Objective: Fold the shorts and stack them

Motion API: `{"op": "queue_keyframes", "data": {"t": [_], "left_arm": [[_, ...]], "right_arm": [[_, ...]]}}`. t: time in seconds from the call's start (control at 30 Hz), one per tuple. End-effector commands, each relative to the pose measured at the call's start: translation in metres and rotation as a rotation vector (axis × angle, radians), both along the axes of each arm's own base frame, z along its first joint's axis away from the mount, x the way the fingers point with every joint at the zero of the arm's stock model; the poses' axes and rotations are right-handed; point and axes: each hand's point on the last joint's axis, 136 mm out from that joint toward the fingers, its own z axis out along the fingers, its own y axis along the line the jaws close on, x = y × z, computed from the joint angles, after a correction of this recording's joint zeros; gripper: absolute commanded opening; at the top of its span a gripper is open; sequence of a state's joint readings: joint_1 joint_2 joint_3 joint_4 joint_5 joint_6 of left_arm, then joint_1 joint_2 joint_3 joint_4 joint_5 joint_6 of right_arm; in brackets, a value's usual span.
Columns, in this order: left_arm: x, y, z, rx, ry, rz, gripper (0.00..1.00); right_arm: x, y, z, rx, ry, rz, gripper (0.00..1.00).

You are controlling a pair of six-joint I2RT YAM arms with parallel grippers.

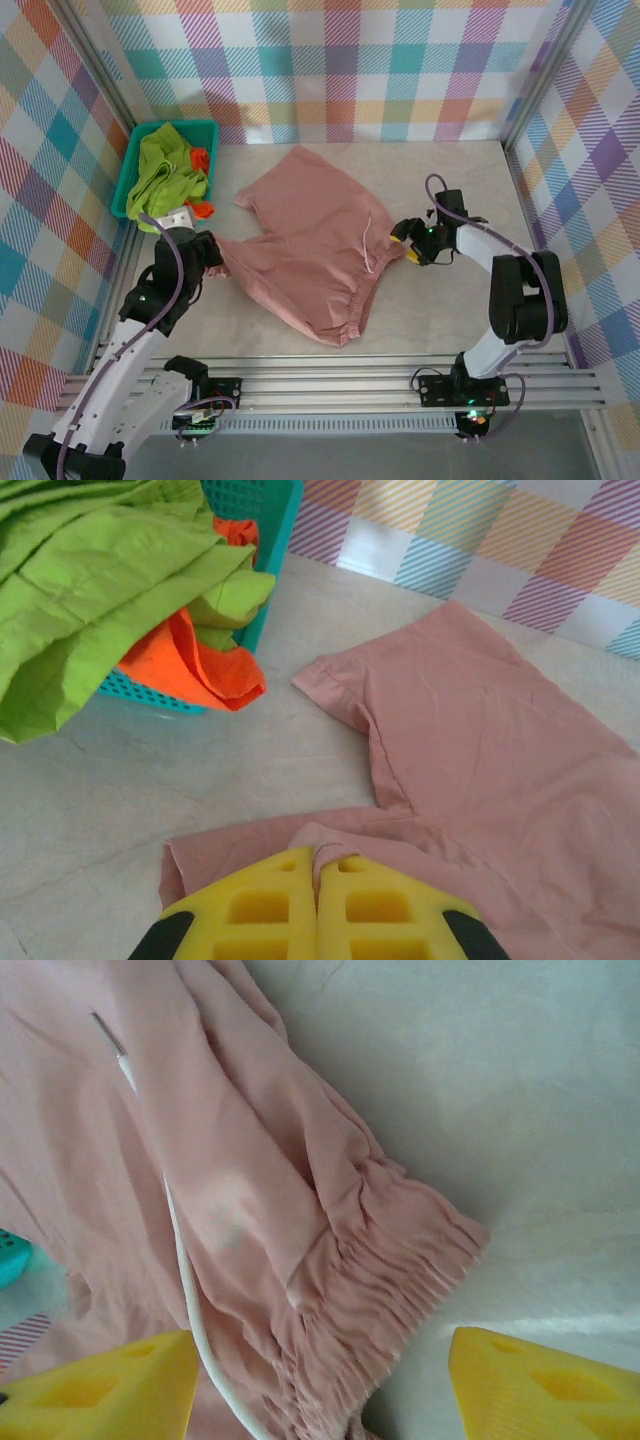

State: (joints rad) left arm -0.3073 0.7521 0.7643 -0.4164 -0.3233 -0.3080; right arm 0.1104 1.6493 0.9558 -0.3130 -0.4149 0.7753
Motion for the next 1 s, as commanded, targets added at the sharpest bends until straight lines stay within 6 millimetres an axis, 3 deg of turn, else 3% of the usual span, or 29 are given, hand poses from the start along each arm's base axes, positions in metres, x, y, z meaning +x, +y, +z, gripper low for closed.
{"op": "queue_keyframes", "data": {"t": [0.0, 0.13, 0.37, 0.53, 0.77, 0.87, 0.97], "left_arm": [[0.000, -0.003, -0.007, -0.022, 0.006, -0.003, 0.00], [0.001, -0.005, -0.011, -0.025, 0.023, -0.005, 0.00], [0.002, -0.006, -0.016, -0.035, 0.036, -0.005, 0.00], [0.000, -0.008, -0.017, -0.048, 0.045, -0.013, 0.00], [-0.005, -0.023, -0.023, -0.121, 0.064, -0.078, 0.00], [-0.007, -0.038, -0.030, -0.178, 0.068, -0.141, 0.00], [-0.010, -0.052, -0.037, -0.224, 0.074, -0.189, 0.00]], "right_arm": [[0.013, 0.011, -0.001, 0.112, -0.007, -0.030, 0.67], [0.019, 0.011, -0.013, 0.109, 0.014, -0.043, 0.55], [0.024, -0.005, -0.026, -0.005, 0.046, -0.073, 0.44], [0.041, -0.025, -0.034, -0.131, 0.060, -0.073, 0.44], [0.081, -0.051, -0.049, -0.203, 0.094, -0.070, 0.44], [0.103, -0.060, -0.043, -0.200, 0.068, -0.067, 0.45], [0.123, -0.059, -0.018, -0.181, -0.014, -0.045, 0.50]]}}
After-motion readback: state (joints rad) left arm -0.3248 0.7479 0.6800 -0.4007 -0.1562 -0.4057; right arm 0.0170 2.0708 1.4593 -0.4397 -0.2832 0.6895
